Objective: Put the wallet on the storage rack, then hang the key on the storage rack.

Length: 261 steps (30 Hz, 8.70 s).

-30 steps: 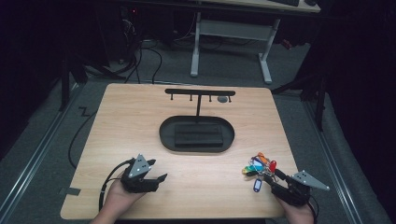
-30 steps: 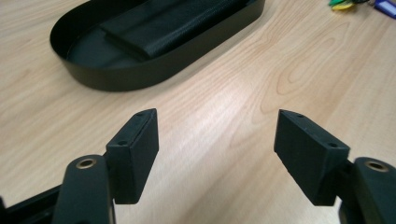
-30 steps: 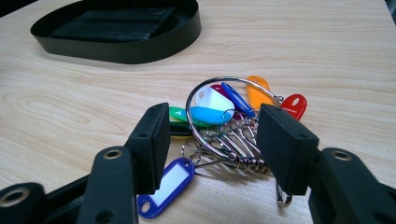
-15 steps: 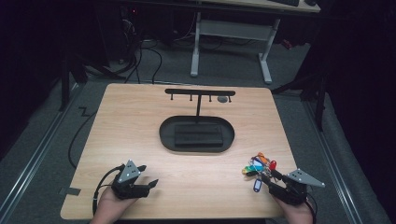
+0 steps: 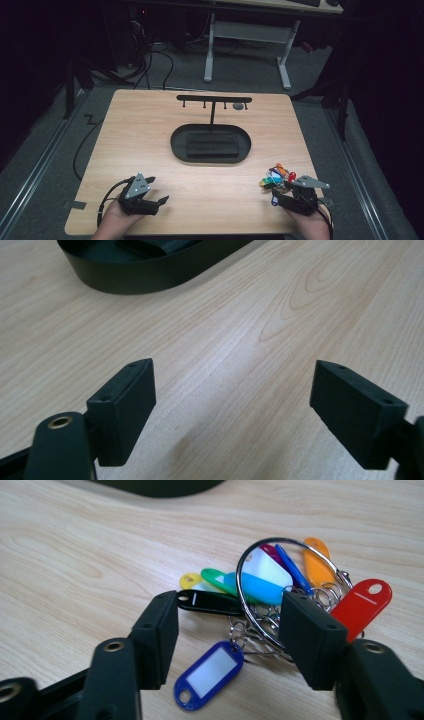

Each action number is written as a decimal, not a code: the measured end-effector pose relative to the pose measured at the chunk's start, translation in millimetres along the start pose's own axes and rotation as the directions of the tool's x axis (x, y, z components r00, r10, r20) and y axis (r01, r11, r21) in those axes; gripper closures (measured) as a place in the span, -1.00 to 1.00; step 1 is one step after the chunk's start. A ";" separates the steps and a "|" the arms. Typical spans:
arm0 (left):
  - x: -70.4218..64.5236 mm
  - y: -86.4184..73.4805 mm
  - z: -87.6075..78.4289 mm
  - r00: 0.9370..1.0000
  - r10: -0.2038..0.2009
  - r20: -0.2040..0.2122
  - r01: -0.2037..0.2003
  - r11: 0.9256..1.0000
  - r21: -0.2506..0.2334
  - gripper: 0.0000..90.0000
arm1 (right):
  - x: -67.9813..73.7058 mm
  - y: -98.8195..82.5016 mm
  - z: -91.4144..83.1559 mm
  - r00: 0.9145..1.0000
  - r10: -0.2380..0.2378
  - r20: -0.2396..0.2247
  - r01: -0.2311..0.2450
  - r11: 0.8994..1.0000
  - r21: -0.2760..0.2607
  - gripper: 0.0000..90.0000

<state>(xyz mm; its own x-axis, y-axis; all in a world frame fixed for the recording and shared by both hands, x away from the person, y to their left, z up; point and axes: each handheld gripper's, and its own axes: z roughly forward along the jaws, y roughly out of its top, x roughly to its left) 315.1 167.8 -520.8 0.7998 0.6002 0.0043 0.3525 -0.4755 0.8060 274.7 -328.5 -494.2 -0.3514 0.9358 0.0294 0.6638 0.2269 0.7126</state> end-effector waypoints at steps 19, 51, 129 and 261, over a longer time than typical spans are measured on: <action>-6.1 9.9 -0.2 0.999 0.047 -0.018 -0.046 0.998 0.030 -0.72 | 7.1 42.8 15.6 0.999 -0.032 -0.041 0.041 0.969 0.242 -0.14; -0.4 3.6 -3.4 0.999 0.043 -0.010 -0.042 0.999 0.027 -0.51 | 10.9 85.0 39.1 0.981 -0.192 -0.028 0.177 0.827 0.534 0.40; -2.5 -1.2 -1.4 0.996 0.082 0.028 -0.084 0.995 0.058 -0.42 | 24.0 187.8 -67.6 0.956 -0.271 -0.115 0.287 0.771 0.568 0.95; 1.6 -5.3 0.0 0.997 0.061 0.037 -0.064 0.995 0.079 -0.43 | 19.7 255.3 28.3 0.988 -0.155 0.007 0.151 0.970 0.190 -0.51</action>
<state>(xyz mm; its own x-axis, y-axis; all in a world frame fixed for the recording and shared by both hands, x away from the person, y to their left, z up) 314.5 171.3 -525.1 0.8375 0.5456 0.0318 0.3375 -0.5621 0.7550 456.0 -244.5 -331.6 -0.4453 0.8912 -0.0862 0.7163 0.4124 0.5628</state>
